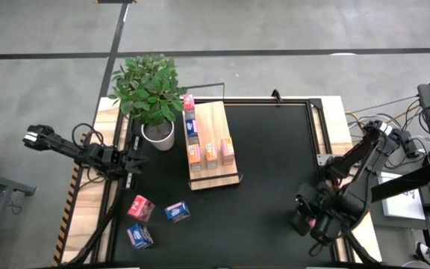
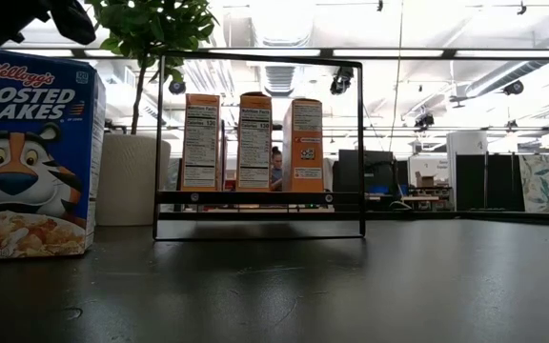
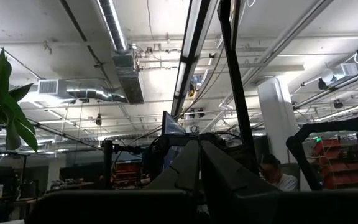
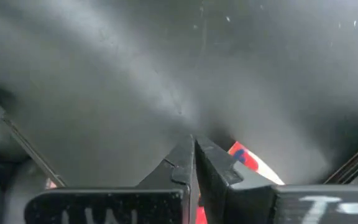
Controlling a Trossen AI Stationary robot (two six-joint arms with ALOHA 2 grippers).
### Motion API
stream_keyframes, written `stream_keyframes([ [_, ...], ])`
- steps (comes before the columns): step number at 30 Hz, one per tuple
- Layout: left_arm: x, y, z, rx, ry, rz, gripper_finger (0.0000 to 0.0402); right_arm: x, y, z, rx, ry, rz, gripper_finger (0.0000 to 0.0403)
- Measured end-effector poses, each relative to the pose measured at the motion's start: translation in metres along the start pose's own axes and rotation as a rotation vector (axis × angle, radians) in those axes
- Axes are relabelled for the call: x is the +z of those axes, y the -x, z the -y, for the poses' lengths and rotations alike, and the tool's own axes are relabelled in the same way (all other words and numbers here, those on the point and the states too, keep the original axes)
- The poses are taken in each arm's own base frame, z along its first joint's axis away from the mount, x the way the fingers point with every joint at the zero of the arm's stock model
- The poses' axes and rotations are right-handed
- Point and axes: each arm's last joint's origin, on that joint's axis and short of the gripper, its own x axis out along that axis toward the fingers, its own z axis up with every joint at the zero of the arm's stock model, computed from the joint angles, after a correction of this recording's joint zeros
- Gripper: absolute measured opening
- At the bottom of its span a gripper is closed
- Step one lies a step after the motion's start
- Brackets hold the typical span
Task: Stack cereal on shelf
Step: Put the right red cereal box on the shelf aligned with the other red cereal box
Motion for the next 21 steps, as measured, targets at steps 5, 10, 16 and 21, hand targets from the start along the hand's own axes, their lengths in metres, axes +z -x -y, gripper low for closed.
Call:
stream_keyframes([
  [5,0.000,0.000,0.000,0.001,0.000,0.003,0.0000,-0.009,0.000,0.000,0.000,-0.038,-0.006,0.0009],
  [10,0.001,0.000,0.000,0.002,0.002,0.009,0.0000,-0.011,0.000,0.000,-0.011,-0.117,-0.033,0.0038],
  [16,0.002,0.000,0.000,0.003,0.002,0.015,0.0000,-0.012,0.000,0.001,-0.035,-0.179,-0.087,0.0128],
  [21,0.002,0.000,-0.001,0.004,0.003,0.020,0.0000,-0.013,-0.001,0.003,-0.064,-0.225,-0.115,0.0218],
])
